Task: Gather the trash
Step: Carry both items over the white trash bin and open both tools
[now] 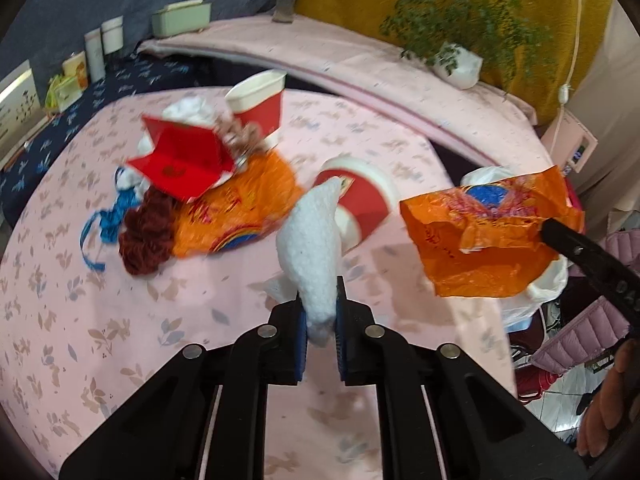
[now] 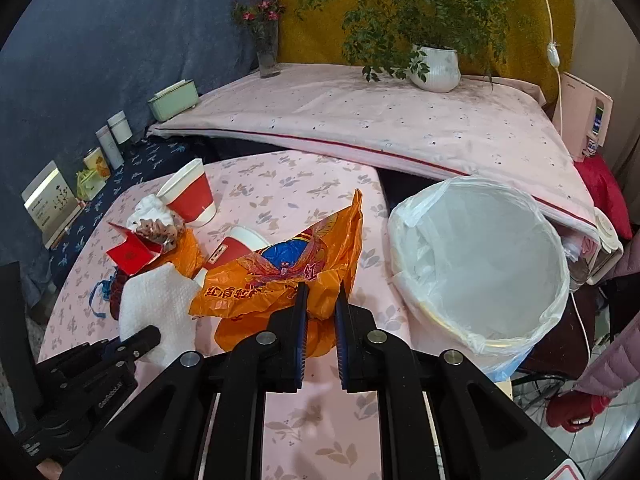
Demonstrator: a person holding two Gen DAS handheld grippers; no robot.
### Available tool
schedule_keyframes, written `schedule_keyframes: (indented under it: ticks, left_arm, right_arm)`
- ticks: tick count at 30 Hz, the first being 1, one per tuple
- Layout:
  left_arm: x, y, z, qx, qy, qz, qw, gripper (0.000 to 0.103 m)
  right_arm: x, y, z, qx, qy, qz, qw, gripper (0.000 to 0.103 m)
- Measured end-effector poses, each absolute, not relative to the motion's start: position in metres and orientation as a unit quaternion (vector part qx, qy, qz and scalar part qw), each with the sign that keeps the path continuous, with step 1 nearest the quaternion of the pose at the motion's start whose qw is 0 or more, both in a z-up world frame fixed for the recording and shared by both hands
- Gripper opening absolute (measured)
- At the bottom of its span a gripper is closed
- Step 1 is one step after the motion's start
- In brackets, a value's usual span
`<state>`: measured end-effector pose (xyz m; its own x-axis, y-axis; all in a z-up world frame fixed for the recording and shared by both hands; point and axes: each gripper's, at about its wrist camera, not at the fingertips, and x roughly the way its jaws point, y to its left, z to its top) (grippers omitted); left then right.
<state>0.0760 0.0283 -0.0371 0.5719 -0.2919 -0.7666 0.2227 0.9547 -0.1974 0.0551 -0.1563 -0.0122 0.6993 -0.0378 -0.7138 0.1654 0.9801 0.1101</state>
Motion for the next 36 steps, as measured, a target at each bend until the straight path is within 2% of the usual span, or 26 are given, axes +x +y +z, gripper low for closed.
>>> schedule_keyframes:
  ticks: [14,30,32,34,36]
  left_arm:
    - [0.083,-0.086,0.018,-0.01,0.387,-0.255,0.886,0.011]
    - [0.102,-0.205,-0.004,0.035,0.395,-0.342,0.852,0.014]
    - [0.105,-0.209,-0.007,0.034,0.4,-0.339,0.851,0.027]
    - [0.106,-0.207,-0.007,0.029,0.395,-0.327,0.858,0.057]
    - [0.106,-0.204,-0.004,0.026,0.384,-0.317,0.867,0.069]
  right_arm:
    - [0.053,-0.254,0.01,0.085,0.353,-0.138,0.921,0.011]
    - [0.06,-0.332,-0.031,0.116,0.386,-0.199,0.893,0.012]
    - [0.062,-0.337,-0.034,0.12,0.387,-0.202,0.892,0.012]
    - [0.064,-0.339,-0.036,0.125,0.389,-0.201,0.89,0.018]
    - [0.065,-0.34,-0.037,0.128,0.387,-0.203,0.89,0.021]
